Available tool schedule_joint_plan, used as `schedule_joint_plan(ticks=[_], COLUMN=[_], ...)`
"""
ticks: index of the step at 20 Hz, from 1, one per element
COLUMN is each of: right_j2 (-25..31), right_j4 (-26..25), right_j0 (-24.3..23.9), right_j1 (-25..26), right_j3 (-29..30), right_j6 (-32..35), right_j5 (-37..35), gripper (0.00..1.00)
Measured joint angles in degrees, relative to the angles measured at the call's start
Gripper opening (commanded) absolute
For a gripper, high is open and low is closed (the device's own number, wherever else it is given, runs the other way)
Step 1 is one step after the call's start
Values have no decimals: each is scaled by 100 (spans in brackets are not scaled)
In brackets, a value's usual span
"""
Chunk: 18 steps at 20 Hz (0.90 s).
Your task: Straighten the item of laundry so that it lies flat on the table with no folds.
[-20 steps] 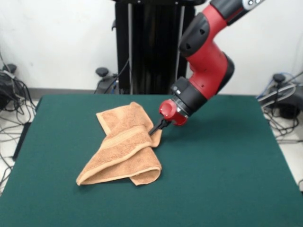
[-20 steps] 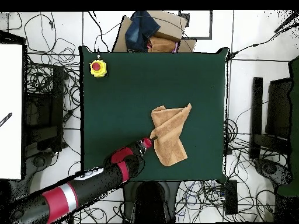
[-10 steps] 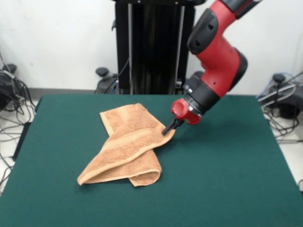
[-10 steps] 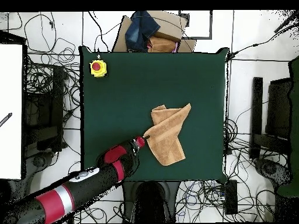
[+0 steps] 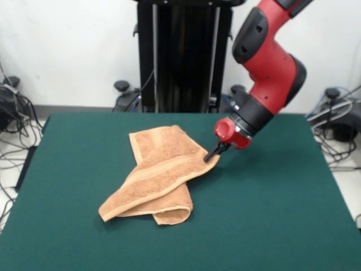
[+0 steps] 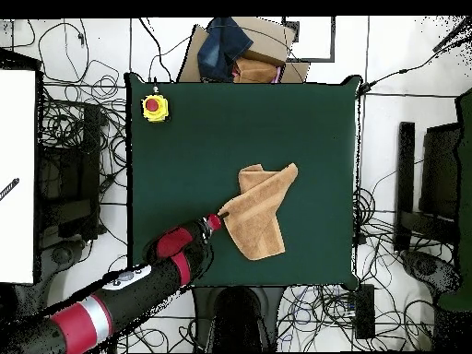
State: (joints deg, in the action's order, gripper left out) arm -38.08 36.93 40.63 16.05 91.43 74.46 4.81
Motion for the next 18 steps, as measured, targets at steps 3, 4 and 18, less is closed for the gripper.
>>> schedule_joint_plan(ticks=[3, 4, 18], right_j2=[50, 62, 247], right_j4=[60, 78, 456], right_j0=[19, 31, 455], right_j1=[-70, -88, -414], right_j3=[0, 1, 2], right_j6=[0, 0, 1], right_j5=[-77, -100, -966], gripper=[0, 0, 0])
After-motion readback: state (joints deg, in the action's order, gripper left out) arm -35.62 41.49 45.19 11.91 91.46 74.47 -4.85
